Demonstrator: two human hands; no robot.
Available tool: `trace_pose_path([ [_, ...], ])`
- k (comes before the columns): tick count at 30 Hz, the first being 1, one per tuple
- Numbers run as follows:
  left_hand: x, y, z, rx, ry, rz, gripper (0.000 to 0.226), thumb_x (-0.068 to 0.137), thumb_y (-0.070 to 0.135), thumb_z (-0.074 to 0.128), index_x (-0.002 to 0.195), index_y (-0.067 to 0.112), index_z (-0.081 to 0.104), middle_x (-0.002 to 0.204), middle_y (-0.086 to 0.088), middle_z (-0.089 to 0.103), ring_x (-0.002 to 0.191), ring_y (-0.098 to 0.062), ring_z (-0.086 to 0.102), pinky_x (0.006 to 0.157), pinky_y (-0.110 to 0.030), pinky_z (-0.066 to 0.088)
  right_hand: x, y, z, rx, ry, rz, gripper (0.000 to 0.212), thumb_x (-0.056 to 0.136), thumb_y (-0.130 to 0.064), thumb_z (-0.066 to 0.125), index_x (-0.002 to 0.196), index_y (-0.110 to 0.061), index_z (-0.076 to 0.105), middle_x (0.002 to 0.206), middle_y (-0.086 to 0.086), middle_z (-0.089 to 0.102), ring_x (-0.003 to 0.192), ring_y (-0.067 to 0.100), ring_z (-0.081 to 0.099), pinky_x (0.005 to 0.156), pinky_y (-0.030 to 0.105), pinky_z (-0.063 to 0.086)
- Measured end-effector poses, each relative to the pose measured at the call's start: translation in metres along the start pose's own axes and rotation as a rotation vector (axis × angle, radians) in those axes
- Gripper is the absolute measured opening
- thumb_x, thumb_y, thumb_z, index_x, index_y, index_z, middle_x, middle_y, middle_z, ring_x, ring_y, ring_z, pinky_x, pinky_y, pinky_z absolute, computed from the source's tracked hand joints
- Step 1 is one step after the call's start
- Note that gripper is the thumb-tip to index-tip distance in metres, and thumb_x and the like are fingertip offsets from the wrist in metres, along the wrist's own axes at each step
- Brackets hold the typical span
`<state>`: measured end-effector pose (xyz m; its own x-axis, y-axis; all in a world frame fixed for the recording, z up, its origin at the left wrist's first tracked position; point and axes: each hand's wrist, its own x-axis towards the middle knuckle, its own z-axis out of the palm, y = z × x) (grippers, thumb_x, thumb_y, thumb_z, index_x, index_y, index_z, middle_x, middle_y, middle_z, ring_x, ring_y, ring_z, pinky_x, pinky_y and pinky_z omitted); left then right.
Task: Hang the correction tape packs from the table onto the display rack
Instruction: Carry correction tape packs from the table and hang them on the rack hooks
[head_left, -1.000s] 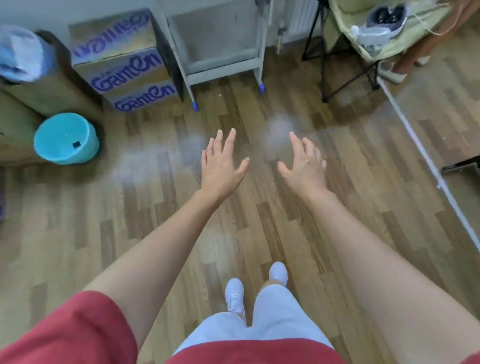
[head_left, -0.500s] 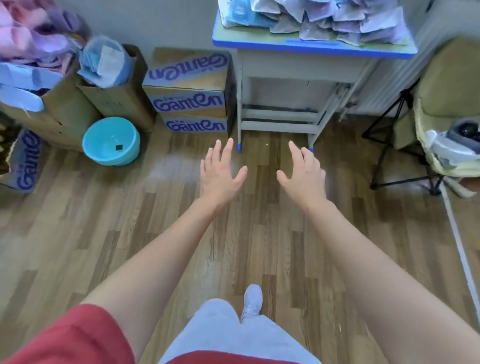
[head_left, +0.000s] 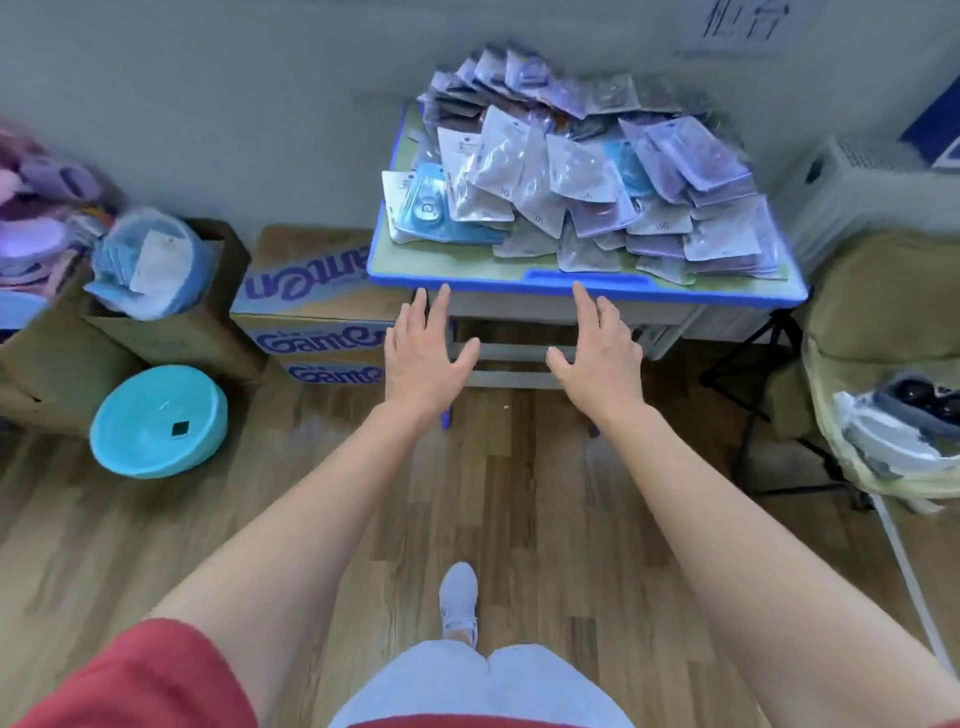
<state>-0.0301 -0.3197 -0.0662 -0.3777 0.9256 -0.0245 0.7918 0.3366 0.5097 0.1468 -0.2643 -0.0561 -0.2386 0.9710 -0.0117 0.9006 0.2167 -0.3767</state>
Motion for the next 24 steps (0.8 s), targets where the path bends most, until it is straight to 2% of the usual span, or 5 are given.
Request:
trace_pose_path([
  [6, 0.097, 0.053, 0.009, -0.009, 0.006, 0.102, 0.07, 0.095, 0.041, 0.049, 0.153, 0.023, 0.013, 0.16, -0.007, 0.012, 0.147, -0.023, 0.009, 0.118, -0.04, 0.009, 0.094, 0.029, -0.026, -0.017, 0.014, 0.078, 0.077, 0.092, -0.034, 0.053, 0.152, -0.025, 0.006, 0.155, 0.015, 0.015, 0.139, 0.033, 0.022, 0.108, 0.049, 0.024],
  [12, 0.167, 0.106, 0.039, -0.022, -0.014, 0.112, 0.07, 0.096, 0.039, 0.05, 0.152, 0.025, 0.012, 0.16, -0.007, 0.007, 0.147, -0.024, 0.004, 0.119, -0.04, 0.004, 0.175, 0.077, -0.042, -0.018, 0.057, 0.114, 0.073, 0.093, -0.034, 0.05, 0.152, -0.024, 0.008, 0.156, 0.013, 0.015, 0.141, 0.032, 0.019, 0.111, 0.048, 0.018],
  [16, 0.206, 0.14, 0.06, -0.017, 0.006, 0.076, 0.073, 0.094, 0.04, 0.052, 0.152, 0.025, 0.012, 0.16, -0.006, 0.006, 0.148, -0.023, 0.003, 0.119, -0.038, 0.004, 0.23, 0.112, -0.053, -0.043, 0.11, 0.117, 0.072, 0.093, -0.037, 0.05, 0.152, -0.022, 0.012, 0.156, 0.015, 0.016, 0.141, 0.034, 0.017, 0.111, 0.049, 0.017],
  [20, 0.236, 0.169, 0.079, -0.005, 0.001, 0.012, 0.08, 0.091, 0.043, 0.056, 0.153, 0.027, 0.009, 0.161, -0.006, 0.004, 0.147, -0.026, 0.003, 0.119, -0.04, 0.006, 0.275, 0.143, -0.063, -0.059, 0.094, 0.136, 0.073, 0.092, -0.039, 0.052, 0.152, -0.023, 0.014, 0.157, 0.016, 0.012, 0.143, 0.035, 0.011, 0.113, 0.051, 0.011],
  [24, 0.263, 0.188, 0.094, 0.113, -0.027, -0.06, 0.085, 0.088, 0.052, 0.056, 0.153, 0.027, 0.008, 0.16, -0.008, 0.004, 0.147, -0.029, 0.002, 0.118, -0.04, 0.008, 0.305, 0.163, -0.069, -0.043, 0.046, 0.143, 0.074, 0.092, -0.043, 0.052, 0.152, -0.025, 0.013, 0.157, 0.014, 0.013, 0.143, 0.036, 0.011, 0.112, 0.051, 0.011],
])
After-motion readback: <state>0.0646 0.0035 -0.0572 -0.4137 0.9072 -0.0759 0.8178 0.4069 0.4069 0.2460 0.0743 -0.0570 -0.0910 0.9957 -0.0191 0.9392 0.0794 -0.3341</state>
